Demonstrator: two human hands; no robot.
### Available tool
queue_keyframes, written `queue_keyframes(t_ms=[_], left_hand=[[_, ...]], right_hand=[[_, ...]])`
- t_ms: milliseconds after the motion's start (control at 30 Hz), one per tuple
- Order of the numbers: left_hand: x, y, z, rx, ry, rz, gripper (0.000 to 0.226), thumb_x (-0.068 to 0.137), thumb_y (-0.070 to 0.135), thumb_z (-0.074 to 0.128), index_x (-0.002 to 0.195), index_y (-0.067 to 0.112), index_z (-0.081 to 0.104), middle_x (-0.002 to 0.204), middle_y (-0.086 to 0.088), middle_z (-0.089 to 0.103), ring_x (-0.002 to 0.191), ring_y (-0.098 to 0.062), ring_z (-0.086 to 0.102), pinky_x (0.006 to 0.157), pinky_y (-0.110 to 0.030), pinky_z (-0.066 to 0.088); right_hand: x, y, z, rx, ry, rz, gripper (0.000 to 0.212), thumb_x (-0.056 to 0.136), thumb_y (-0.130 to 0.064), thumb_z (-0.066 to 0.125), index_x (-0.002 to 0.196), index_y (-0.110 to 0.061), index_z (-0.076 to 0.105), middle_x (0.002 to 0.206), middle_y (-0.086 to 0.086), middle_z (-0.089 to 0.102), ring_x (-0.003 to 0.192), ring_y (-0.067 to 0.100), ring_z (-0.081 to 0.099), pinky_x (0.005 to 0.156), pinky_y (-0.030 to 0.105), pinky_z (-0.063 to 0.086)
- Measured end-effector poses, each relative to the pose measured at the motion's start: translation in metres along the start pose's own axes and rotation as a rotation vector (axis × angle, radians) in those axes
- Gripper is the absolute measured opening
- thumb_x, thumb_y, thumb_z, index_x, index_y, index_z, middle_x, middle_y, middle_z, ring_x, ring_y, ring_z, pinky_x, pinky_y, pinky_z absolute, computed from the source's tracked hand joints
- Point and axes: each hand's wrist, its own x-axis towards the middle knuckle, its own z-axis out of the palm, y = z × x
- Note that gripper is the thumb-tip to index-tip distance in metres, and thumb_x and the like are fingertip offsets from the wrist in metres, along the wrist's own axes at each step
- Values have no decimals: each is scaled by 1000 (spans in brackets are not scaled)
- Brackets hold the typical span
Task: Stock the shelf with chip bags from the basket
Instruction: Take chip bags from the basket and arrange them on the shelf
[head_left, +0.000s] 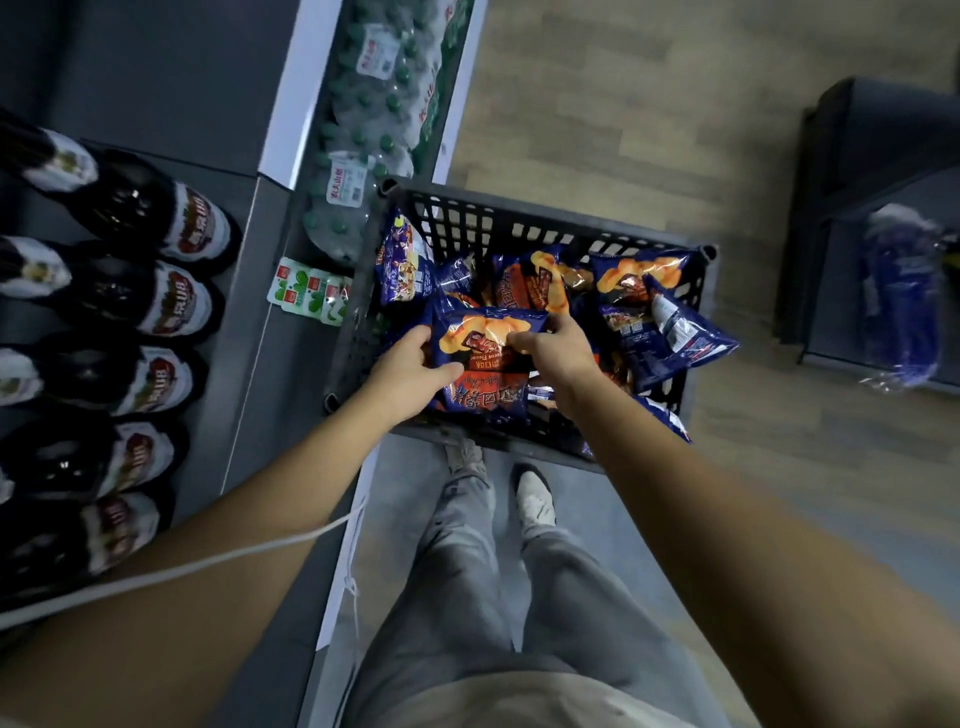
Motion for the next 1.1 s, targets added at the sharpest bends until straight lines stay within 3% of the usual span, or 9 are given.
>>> queue_keyframes(t_ms=[100, 200, 267, 433, 533, 633, 767, 933, 1100], left_hand=[[-24, 17, -4, -63, 33, 55, 46, 93, 24, 68, 135, 23, 48, 103, 7, 65, 104, -17, 63, 98, -42, 51], [-52, 36, -12, -135, 127, 127, 55, 96, 16, 64, 145, 16, 39, 91, 22, 52, 89, 5, 55, 73, -17, 46], [-73, 49, -20, -172, 183, 168, 53, 96, 12, 63, 144, 16, 40, 95, 22, 52, 100, -3, 59, 67, -8, 41], [-133, 74, -53, -236, 340, 252, 38, 95, 13, 65, 129, 19, 48, 119, 8, 64, 116, -17, 61, 88, -24, 51], [-178, 87, -78, -267, 432, 320, 34, 94, 7, 64, 121, 23, 51, 113, 10, 63, 105, -7, 63, 85, -19, 51], [-222, 97, -104, -219, 512, 377, 36, 91, 5, 68, 108, 33, 55, 111, 7, 66, 109, -14, 63, 94, -29, 52], [-279, 98, -136, -194, 655, 429, 35, 87, 12, 75, 115, 29, 62, 113, 3, 71, 108, -13, 66, 95, -33, 52], [-348, 91, -168, -246, 836, 454, 30, 87, 17, 75, 112, 32, 66, 107, 3, 73, 100, -10, 69, 93, -34, 56], [-417, 69, -191, -319, 1035, 495, 27, 86, 30, 75, 112, 30, 65, 99, 3, 73, 94, -10, 69, 86, -30, 55]], right_hand=[[-13, -17, -11, -9, -30, -85, 55, 91, -18, 72, 139, -10, 46, 124, 13, 64, 100, 26, 68, 61, 30, 49], [-37, -42, -18, 14, -84, -169, 60, 93, -16, 71, 145, -10, 42, 134, 13, 58, 93, 22, 65, 57, 25, 51], [-54, -59, -20, 35, -130, -220, 62, 94, -13, 70, 148, -10, 40, 133, 13, 57, 85, 18, 64, 49, 21, 50], [-105, -110, -17, 24, -316, -384, 45, 88, -9, 74, 129, -10, 55, 120, 16, 67, 100, 32, 71, 77, 44, 62], [-142, -145, -13, -35, -441, -516, 39, 85, -8, 78, 119, -12, 60, 116, 11, 69, 92, 23, 70, 70, 33, 58], [-185, -179, -3, -140, -588, -645, 34, 86, -6, 76, 116, -12, 62, 111, 11, 68, 87, 20, 68, 66, 29, 55], [-243, -208, 19, -351, -766, -785, 40, 87, -16, 77, 124, -10, 62, 108, 7, 69, 77, 12, 67, 61, 23, 55], [-303, -223, 59, -463, -922, -867, 30, 88, -18, 77, 114, -7, 68, 83, -1, 75, 70, 8, 70, 62, 18, 52], [-357, -223, 115, -432, -994, -952, 26, 85, -19, 78, 107, -7, 70, 97, 14, 77, 83, 25, 73, 73, 33, 59]])
